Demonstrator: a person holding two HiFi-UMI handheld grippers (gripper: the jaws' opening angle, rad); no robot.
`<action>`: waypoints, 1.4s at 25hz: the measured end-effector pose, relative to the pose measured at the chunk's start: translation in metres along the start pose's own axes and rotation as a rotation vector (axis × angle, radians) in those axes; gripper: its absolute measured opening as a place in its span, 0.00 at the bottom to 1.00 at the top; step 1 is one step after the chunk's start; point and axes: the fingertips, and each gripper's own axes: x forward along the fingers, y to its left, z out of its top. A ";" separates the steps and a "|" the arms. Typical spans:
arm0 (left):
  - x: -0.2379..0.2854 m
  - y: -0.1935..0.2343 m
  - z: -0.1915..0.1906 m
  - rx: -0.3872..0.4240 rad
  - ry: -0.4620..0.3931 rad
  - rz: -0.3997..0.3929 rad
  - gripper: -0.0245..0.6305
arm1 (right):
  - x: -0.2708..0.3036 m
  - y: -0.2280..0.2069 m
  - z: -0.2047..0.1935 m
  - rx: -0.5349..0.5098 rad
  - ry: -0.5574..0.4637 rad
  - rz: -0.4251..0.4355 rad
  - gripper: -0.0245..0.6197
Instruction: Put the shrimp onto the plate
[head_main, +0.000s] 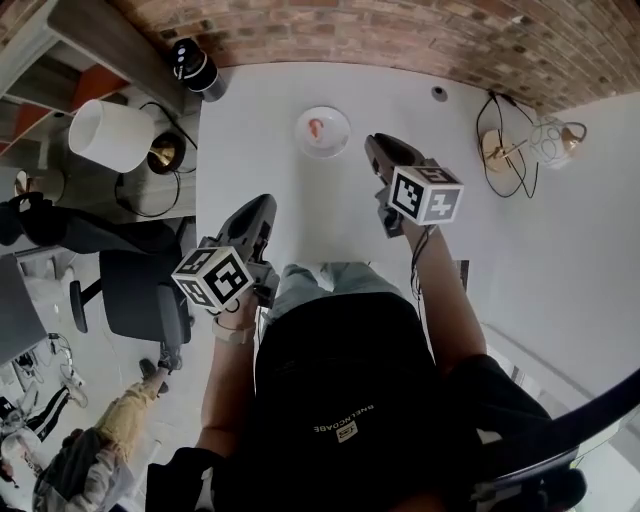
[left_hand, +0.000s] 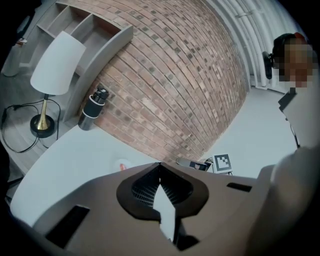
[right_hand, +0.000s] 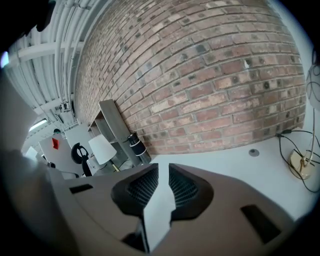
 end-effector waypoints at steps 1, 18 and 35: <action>0.004 -0.006 0.003 0.012 0.005 -0.018 0.04 | -0.006 0.001 0.004 0.003 -0.013 -0.002 0.11; 0.037 -0.058 0.027 0.130 0.057 -0.174 0.04 | -0.092 0.015 0.051 0.045 -0.232 -0.023 0.11; 0.058 -0.082 0.032 0.172 0.081 -0.233 0.04 | -0.112 0.012 0.058 0.040 -0.280 0.003 0.11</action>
